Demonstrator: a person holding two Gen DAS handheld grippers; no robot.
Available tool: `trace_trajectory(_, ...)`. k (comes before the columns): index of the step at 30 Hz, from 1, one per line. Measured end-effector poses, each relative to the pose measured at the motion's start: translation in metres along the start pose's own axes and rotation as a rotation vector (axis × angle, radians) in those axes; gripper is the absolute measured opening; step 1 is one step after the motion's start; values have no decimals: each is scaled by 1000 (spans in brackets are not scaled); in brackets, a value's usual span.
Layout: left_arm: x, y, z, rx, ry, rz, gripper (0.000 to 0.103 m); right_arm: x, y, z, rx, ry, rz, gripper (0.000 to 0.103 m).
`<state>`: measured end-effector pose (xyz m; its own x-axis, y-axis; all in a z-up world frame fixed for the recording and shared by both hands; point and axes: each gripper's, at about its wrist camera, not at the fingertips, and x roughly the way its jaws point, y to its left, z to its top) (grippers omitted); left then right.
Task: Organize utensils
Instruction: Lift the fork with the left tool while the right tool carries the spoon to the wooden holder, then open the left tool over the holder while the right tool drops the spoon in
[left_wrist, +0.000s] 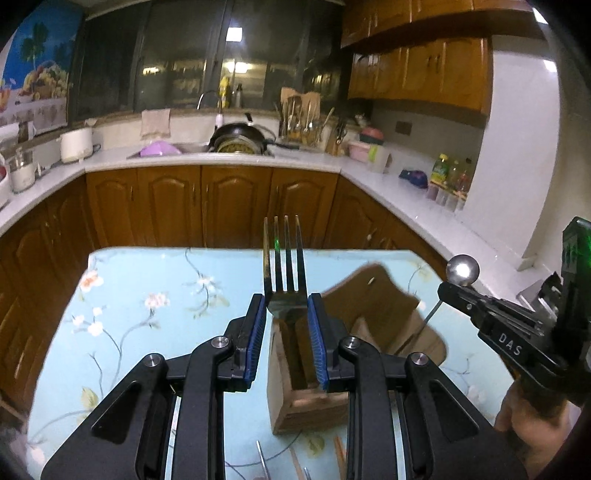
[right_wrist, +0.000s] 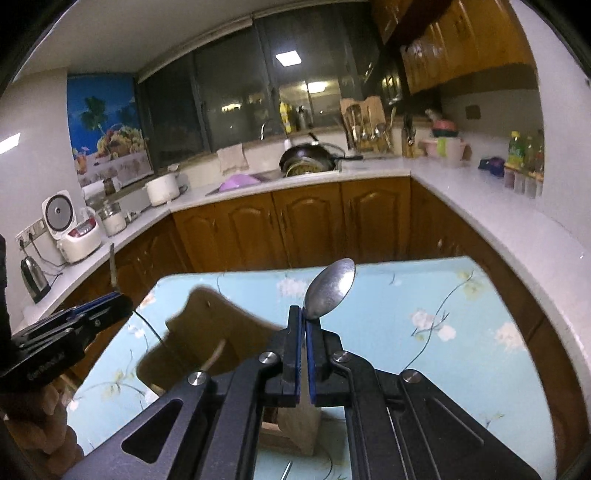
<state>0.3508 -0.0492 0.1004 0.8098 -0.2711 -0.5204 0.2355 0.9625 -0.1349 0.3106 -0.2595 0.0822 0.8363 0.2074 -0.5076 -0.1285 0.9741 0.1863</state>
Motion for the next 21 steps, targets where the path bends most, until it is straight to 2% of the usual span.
trace_trajectory(4,15,0,-12,-2,40,-7,22,7,1,-7,-9,28,25,2)
trace_trajectory(10,18,-16,-21,58,35,22,22,13,-1,-11,-3,57,42,3)
trace_trajectory(16,19,-11,-18,33,46,8,22,13,-2,-10,7,62,50,3)
trace_trajectory(21,19,-9,-17,22,58,4,22,13,-1,-10,41,65,71,8)
